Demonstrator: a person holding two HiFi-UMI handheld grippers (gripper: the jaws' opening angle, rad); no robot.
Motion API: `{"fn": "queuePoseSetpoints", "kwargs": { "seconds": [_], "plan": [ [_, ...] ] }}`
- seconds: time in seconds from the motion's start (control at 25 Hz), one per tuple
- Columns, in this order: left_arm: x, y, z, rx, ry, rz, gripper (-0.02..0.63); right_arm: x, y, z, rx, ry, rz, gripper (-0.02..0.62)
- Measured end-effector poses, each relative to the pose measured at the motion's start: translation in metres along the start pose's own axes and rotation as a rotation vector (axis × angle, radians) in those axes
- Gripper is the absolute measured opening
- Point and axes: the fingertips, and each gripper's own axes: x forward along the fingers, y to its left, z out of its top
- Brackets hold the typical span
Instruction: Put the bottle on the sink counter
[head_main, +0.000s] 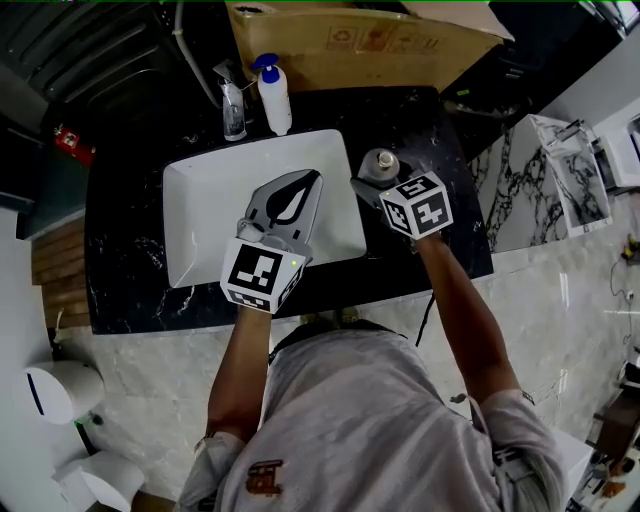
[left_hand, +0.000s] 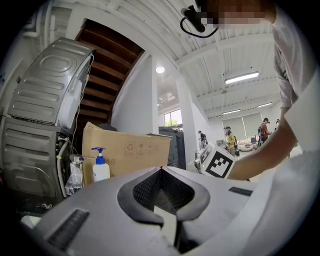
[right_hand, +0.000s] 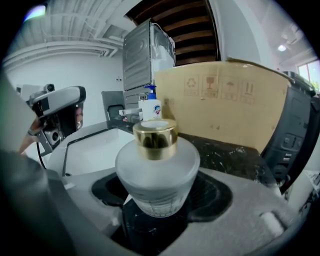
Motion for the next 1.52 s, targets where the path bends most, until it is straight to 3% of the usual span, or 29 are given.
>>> {"fn": "queuePoseSetpoints", "kwargs": {
  "seconds": [0.84,1.0,1.32,1.52],
  "plan": [
    [0.006,0.005,-0.008,-0.021,0.014,0.021,0.002,0.017,-0.002,-0.02,-0.013,0.071,-0.001,0.334],
    [0.005,0.002,-0.009,-0.019,0.017,0.015,0.002,0.015,0.0,-0.02,-0.007,0.062,0.003,0.378],
    [0.003,-0.007,-0.006,-0.015,0.013,0.0,0.002,-0.031,-0.006,-0.001,0.007,-0.057,-0.019,0.38],
    [0.004,-0.022,0.006,0.001,0.001,-0.026,0.002,-0.078,0.01,0.031,0.001,-0.214,0.019,0.38]
  ]
}}
